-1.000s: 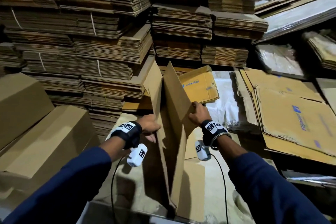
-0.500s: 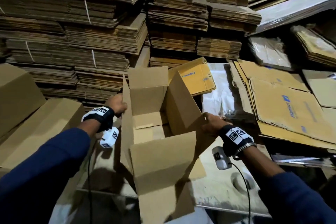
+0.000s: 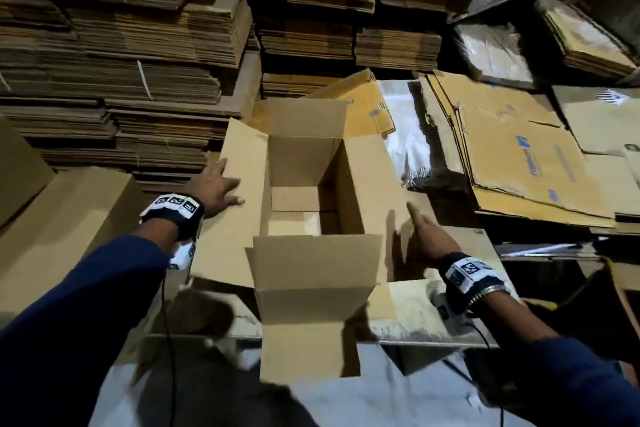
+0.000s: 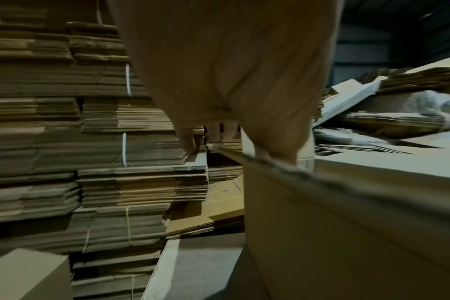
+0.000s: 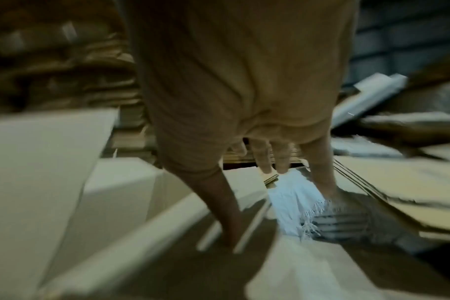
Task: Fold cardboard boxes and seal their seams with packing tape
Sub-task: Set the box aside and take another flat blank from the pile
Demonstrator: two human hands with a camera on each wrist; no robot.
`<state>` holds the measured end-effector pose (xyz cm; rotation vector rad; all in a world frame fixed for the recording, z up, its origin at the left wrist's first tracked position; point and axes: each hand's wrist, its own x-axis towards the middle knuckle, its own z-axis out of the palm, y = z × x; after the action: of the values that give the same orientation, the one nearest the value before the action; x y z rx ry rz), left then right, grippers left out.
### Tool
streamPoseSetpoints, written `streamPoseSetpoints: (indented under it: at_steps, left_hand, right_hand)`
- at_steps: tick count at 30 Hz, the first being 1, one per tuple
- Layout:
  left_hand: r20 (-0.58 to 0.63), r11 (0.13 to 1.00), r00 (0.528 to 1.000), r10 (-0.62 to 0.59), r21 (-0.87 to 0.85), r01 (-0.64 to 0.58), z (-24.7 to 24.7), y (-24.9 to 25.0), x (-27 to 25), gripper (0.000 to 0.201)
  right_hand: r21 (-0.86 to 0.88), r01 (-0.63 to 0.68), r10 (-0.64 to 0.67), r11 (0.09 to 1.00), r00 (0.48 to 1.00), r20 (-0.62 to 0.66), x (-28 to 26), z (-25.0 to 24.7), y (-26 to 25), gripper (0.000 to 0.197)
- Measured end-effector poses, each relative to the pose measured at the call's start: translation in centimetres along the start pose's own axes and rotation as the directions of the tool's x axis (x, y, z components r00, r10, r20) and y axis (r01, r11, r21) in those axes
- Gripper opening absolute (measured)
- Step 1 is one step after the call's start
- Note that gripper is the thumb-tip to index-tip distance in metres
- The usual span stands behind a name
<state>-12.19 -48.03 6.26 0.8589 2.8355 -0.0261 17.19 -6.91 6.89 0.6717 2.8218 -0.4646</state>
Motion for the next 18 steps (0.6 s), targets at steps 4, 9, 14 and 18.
streamPoseSetpoints:
  at_steps: [4, 9, 14, 18]
  left_hand:
    - [0.236, 0.994, 0.966, 0.103, 0.008, -0.108, -0.2, 2.2, -5.2, 0.104]
    - [0.409, 0.99, 0.901, 0.144, -0.067, -0.127, 0.8, 5.4, -10.2, 0.143]
    - [0.146, 0.968, 0.986, 0.08, -0.248, -0.041, 4.1, 6.1, -10.8, 0.117]
    - [0.086, 0.946, 0.995, -0.046, -0.317, 0.071, 6.2, 8.3, -10.9, 0.101]
  right_hand:
    - [-0.268, 0.24, -0.194, 0.933, 0.963, 0.187, -0.5, 3.1, -0.1, 0.09]
    - [0.164, 0.273, -0.313, 0.948, 0.89, 0.332, 0.0, 4.9, 0.2, 0.099]
    - [0.44, 0.165, -0.387, 0.883, 0.785, 0.483, -0.2, 3.0, -0.7, 0.08]
    - [0.228, 0.17, -0.234, 0.959, 0.928, 0.289, 0.4, 3.1, -0.8, 0.101]
